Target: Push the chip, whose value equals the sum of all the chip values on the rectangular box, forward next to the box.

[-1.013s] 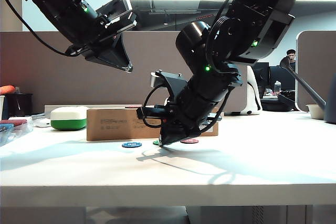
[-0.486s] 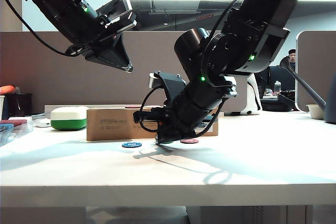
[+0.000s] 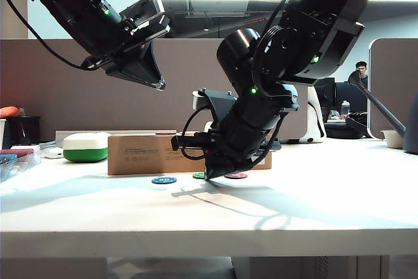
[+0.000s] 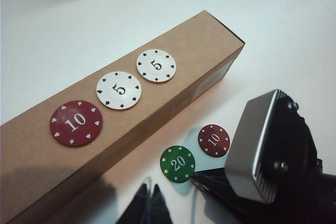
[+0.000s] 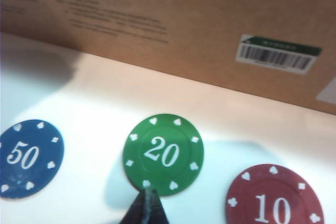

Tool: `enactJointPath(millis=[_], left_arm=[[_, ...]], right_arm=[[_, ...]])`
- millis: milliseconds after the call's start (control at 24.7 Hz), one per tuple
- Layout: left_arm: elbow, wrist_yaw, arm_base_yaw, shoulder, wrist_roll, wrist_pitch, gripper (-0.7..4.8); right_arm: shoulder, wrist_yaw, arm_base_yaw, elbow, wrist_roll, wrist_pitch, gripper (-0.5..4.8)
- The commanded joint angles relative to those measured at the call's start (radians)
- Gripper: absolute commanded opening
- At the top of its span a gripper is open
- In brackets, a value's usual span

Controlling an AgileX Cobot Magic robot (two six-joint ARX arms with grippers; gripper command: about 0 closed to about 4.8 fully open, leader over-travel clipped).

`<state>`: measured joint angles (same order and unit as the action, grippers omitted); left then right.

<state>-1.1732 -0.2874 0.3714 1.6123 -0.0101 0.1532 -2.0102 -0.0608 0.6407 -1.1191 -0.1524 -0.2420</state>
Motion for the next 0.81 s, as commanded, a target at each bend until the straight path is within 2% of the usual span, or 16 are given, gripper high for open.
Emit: enactJointPath(millis=[41, 527, 810], left_arm=[[-0.003, -0.005, 0.002, -0.003, -0.004, -0.013, -0.05], [-0.003, -0.005, 0.002, -0.003, -0.004, -0.013, -0.05], [-0.003, -0.005, 0.002, -0.003, -0.004, -0.013, -0.05]], right_arm=[[-0.006, -0.012, 0.000, 0.005, -0.004, 0.053, -0.05], [-0.061, -0.016, 0.002, 0.005, 0.030, -0.011, -0.05], [-0.063, -0.016, 0.001, 0.005, 0.030, -0.105, -0.05]])
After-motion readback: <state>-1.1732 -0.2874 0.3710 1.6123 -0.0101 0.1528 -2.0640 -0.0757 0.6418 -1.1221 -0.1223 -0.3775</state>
